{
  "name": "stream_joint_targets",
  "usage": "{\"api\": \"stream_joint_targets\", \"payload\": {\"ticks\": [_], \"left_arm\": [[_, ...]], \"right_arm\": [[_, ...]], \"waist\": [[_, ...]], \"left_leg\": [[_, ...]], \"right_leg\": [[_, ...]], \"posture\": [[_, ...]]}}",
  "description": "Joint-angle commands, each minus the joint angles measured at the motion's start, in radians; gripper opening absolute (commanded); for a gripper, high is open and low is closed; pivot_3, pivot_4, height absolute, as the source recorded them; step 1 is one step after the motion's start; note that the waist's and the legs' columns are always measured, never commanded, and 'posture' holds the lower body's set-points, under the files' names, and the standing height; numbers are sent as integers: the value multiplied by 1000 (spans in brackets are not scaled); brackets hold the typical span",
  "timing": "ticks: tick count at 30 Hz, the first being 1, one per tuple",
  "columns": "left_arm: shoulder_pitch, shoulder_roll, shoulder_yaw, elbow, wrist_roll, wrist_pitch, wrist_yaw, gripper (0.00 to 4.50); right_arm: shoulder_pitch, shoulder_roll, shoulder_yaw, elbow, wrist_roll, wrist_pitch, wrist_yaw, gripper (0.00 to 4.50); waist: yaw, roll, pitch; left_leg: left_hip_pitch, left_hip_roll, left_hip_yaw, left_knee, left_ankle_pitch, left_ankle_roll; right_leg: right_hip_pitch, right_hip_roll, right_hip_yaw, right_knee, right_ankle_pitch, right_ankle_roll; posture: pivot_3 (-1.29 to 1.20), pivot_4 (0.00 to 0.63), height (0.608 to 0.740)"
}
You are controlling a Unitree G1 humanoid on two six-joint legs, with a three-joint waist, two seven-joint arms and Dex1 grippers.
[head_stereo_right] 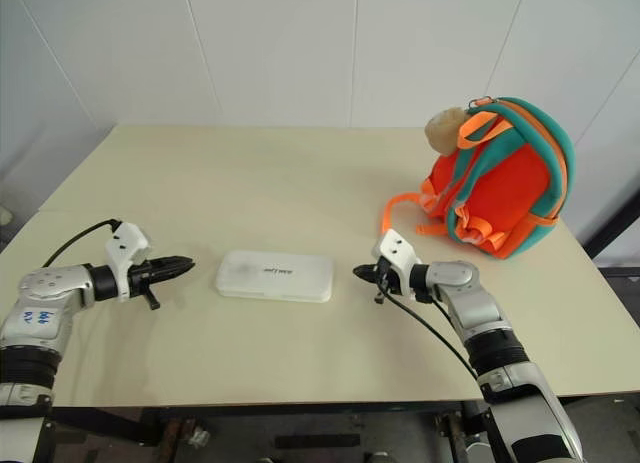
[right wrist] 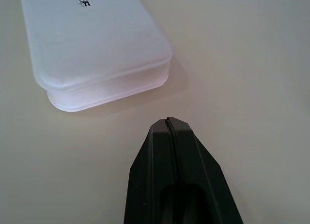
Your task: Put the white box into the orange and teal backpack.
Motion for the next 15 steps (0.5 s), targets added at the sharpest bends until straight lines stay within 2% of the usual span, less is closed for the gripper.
{"api": "stream_joint_targets", "payload": {"ticks": [1,8,15], "left_arm": [[-24,-46,-20,-23,9,-9,20,543],[-6,-109,-57,-70,12,28,14,543],[57,-114,-64,-185,-9,80,-11,543]], "right_arm": [[5,36,-1,-23,-14,-21,-25,0],[39,90,12,-103,-18,20,-28,0],[112,49,-6,-202,-11,69,-11,0]], "waist": [[-2,0,0],[0,0,0],[0,0,0]], "left_leg": [[0,0,0,0,0,0],[0,0,0,1,0,0],[1,0,0,1,0,0]], "right_leg": [[0,0,0,0,0,0],[0,0,0,2,0,0],[0,0,0,2,0,0]], "posture": [[0,150,740],[0,150,740],[0,150,740]]}}
